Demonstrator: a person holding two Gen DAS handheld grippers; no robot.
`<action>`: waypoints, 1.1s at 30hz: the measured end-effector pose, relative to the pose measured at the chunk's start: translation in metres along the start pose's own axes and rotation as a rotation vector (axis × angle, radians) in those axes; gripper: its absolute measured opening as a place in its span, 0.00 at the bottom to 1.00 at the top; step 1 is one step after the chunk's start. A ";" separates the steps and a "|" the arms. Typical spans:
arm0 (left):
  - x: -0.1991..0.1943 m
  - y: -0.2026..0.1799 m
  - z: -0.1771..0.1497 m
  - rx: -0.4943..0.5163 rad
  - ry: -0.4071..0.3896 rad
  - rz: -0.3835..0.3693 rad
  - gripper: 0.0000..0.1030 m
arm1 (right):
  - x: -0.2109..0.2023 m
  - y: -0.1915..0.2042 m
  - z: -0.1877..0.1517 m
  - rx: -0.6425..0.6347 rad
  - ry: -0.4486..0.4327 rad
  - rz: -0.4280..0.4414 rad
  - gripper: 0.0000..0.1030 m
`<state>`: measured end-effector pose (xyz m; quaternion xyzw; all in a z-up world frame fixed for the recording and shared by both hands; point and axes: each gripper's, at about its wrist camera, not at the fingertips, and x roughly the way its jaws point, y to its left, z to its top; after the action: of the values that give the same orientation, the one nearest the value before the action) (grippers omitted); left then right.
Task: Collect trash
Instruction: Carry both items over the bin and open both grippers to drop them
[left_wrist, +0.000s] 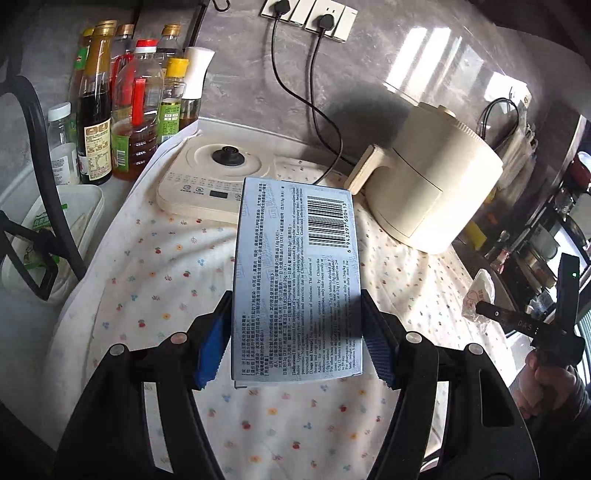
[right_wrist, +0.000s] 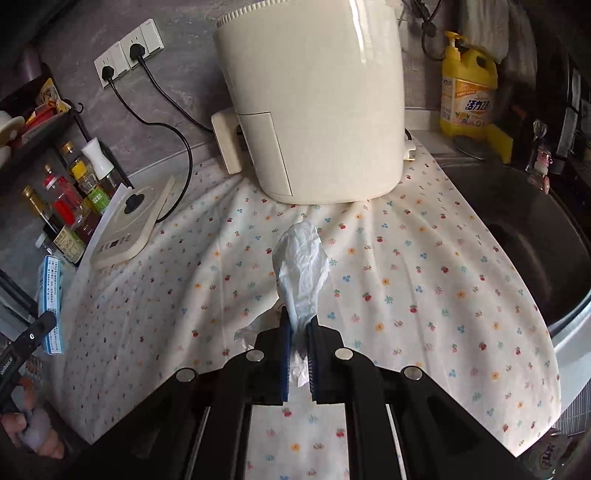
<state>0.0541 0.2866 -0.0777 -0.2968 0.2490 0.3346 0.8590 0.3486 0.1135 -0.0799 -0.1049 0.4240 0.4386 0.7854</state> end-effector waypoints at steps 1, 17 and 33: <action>-0.004 -0.007 -0.004 0.002 0.003 -0.006 0.64 | -0.009 -0.005 -0.006 0.002 -0.003 0.003 0.08; -0.063 -0.115 -0.083 0.133 0.037 -0.097 0.64 | -0.115 -0.105 -0.123 0.138 -0.016 -0.025 0.08; -0.051 -0.205 -0.187 0.293 0.228 -0.251 0.64 | -0.155 -0.184 -0.267 0.325 0.092 -0.105 0.09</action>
<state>0.1263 0.0148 -0.1063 -0.2333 0.3515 0.1494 0.8942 0.2988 -0.2321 -0.1654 -0.0186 0.5188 0.3174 0.7936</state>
